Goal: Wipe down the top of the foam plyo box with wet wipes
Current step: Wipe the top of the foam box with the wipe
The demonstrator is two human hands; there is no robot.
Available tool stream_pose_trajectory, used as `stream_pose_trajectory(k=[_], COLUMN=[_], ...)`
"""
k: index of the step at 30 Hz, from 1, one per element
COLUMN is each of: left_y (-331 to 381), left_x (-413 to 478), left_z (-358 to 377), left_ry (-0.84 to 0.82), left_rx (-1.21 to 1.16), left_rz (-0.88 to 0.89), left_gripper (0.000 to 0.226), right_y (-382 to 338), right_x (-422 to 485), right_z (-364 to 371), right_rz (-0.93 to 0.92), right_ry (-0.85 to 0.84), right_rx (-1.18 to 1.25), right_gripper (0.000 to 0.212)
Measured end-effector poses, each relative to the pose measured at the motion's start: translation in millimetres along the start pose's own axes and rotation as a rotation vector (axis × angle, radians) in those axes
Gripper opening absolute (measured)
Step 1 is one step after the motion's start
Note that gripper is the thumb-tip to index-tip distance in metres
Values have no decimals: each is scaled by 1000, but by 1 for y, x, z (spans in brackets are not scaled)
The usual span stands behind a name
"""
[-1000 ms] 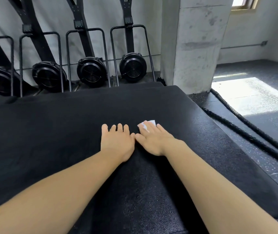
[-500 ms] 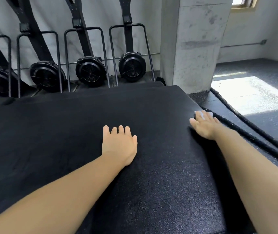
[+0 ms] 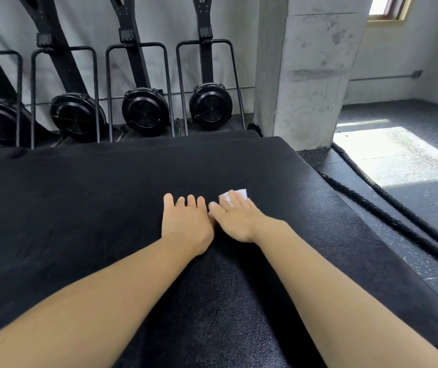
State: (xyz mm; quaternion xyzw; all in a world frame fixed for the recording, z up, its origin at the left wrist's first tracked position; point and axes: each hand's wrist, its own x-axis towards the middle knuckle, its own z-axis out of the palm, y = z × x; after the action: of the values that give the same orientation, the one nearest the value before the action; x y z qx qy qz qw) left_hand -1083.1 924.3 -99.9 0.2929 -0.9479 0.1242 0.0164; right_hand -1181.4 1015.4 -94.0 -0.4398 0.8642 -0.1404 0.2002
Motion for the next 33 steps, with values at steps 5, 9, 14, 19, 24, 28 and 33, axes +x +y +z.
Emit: stream_pose_trajectory(k=[5,9,14,19,24,28,33], left_y=[0,0,1,1,0,0,-5], left_x=[0,-1,0,2,-1,-1,4], left_z=[0,1,2,3,0,-3,-9], left_ry=[6,24,22,21,30,33,71], left_rx=[19,39,60,51,52,42,24], left_rz=[6,16,11,20,26,33,56], left_gripper=[49,50,52,53,49,47,35], right_y=[24,85,141,150,93,35,0], right_x=[12,27,38,41,32,26,27], right_z=[-14,-43,-70,-78,-53,-21,-8], right_rz=[-61,118,297,435,392,207,-49], right_ry=[36,131,190,212,215,101,-10], right_rx=[-79,-134,-123,-65,-111,-110,-63], right_gripper=[43,51,63,64,71,71,51])
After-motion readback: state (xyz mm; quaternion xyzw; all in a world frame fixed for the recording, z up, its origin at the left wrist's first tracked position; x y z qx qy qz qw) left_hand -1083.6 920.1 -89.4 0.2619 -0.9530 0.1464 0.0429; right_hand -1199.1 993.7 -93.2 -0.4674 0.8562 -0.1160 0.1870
